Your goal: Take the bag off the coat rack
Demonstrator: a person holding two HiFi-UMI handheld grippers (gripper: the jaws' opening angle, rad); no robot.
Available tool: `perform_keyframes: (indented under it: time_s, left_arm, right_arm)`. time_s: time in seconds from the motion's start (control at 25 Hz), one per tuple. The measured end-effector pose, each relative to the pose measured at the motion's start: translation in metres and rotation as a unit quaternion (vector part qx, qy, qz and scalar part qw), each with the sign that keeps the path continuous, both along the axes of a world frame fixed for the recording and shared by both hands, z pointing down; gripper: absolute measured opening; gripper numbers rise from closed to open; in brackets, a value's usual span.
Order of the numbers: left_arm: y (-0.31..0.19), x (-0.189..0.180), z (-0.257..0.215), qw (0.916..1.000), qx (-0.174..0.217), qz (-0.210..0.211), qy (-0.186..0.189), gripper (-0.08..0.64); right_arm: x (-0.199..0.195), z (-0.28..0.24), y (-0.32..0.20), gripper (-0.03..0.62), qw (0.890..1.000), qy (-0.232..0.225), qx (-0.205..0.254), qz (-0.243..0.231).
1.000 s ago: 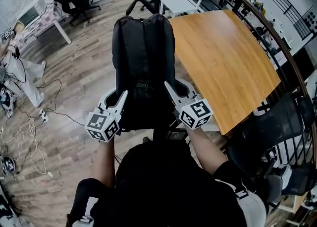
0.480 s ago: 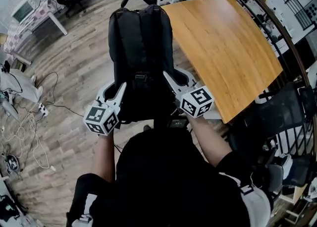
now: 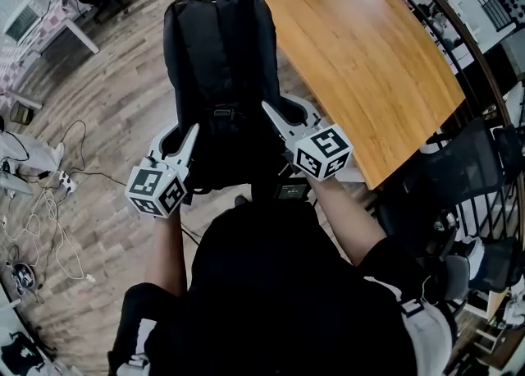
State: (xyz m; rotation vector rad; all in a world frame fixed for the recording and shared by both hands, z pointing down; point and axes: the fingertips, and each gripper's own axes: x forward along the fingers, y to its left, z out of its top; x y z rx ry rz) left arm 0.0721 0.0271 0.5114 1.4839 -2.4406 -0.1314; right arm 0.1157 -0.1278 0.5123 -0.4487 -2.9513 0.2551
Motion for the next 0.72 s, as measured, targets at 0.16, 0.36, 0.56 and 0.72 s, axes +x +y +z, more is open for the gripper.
perform_keyframes:
  time_s: [0.16,0.36,0.56,0.72]
  left_arm:
    - [-0.004,-0.007,0.000,1.0000,0.000,0.002,0.004,0.110]
    - [-0.013,-0.019,-0.003,0.9999,0.002,0.007,0.010,0.110]
    - [-0.030,-0.046,-0.008,0.9999,0.005,0.008,0.013,0.110]
    - [-0.050,-0.064,-0.006,0.9998,0.005,0.011,0.015,0.110]
  right_arm:
    - [-0.006,0.001,-0.004,0.100,1.000,0.003,-0.005,0.002]
    - [-0.016,-0.001,-0.013,0.100,1.000,0.004,-0.008,0.006]
    - [-0.042,-0.007,-0.030,0.101,1.000,-0.001,-0.010,0.004]
    - [-0.060,-0.006,-0.050,0.101,1.000,-0.004,-0.011,0.004]
